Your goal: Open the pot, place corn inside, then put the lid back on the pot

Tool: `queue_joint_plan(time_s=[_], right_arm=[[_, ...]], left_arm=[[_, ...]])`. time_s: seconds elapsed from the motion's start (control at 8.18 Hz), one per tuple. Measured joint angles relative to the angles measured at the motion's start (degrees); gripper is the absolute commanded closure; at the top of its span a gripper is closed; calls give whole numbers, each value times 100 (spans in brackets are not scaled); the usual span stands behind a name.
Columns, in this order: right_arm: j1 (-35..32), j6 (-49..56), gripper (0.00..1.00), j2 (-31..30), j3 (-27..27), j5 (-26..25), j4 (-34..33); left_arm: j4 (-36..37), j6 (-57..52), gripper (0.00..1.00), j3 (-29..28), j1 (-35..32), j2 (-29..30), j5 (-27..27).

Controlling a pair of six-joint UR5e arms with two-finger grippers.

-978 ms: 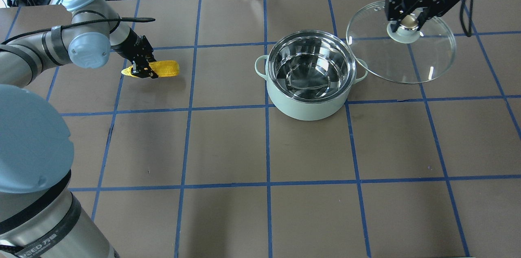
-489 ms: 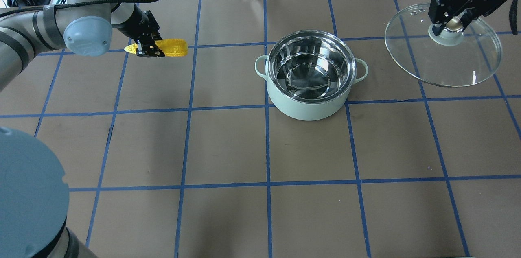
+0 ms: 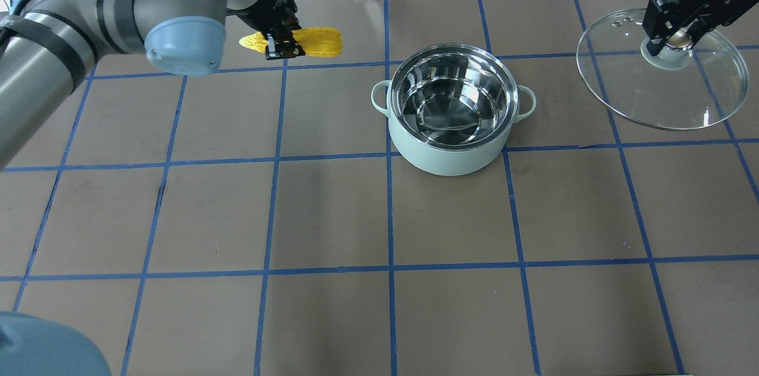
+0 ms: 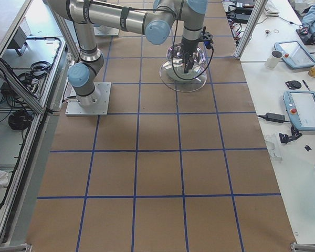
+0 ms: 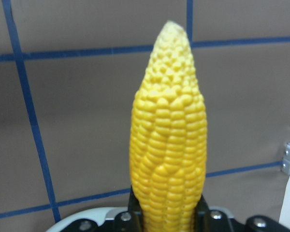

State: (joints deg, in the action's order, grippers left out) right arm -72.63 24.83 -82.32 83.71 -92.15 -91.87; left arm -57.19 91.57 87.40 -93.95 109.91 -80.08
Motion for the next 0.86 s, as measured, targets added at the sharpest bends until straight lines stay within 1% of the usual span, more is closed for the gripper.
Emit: queue_joint_plan(time_s=[0.37,0.73,0.86], right_arm=[[18,111,97,5,17,12,-10],[19,125,97,11,28,21,-15],[21,127,97,12,31,21,-15]], left_arm=[[654,585,100,-121,-929,98,0],[1068,1133,100,-134,-1541,333,-1],[1320,1304,100,-135,-1702,470,0]])
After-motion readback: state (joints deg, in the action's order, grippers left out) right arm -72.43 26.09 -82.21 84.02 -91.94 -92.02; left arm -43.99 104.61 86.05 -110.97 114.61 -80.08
